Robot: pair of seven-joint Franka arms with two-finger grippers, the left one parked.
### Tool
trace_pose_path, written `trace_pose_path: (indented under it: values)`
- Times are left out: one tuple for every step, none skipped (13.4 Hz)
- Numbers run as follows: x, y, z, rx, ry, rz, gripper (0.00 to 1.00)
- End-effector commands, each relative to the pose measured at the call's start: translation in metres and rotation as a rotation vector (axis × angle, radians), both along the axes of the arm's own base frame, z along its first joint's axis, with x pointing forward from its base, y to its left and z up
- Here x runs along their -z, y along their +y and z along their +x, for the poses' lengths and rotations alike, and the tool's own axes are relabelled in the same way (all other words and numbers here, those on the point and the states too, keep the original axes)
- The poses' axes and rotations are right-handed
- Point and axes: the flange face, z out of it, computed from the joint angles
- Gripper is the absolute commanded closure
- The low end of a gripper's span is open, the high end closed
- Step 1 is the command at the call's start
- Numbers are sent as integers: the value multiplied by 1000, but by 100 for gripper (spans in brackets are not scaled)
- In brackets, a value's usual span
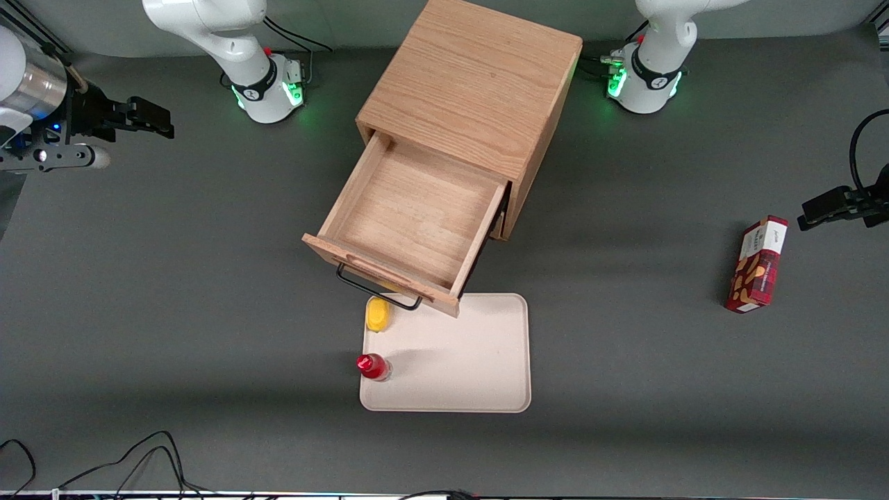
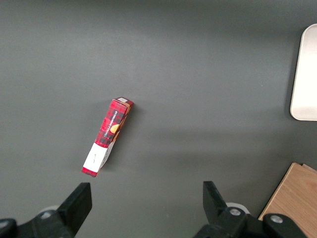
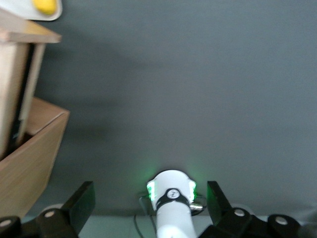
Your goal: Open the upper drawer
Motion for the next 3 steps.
trace_pose_path:
  values:
    - [-10, -10, 14, 37, -53, -41, 0]
    - [-14, -14, 15, 43, -61, -37, 0]
    - [-15, -14, 15, 37, -61, -35, 0]
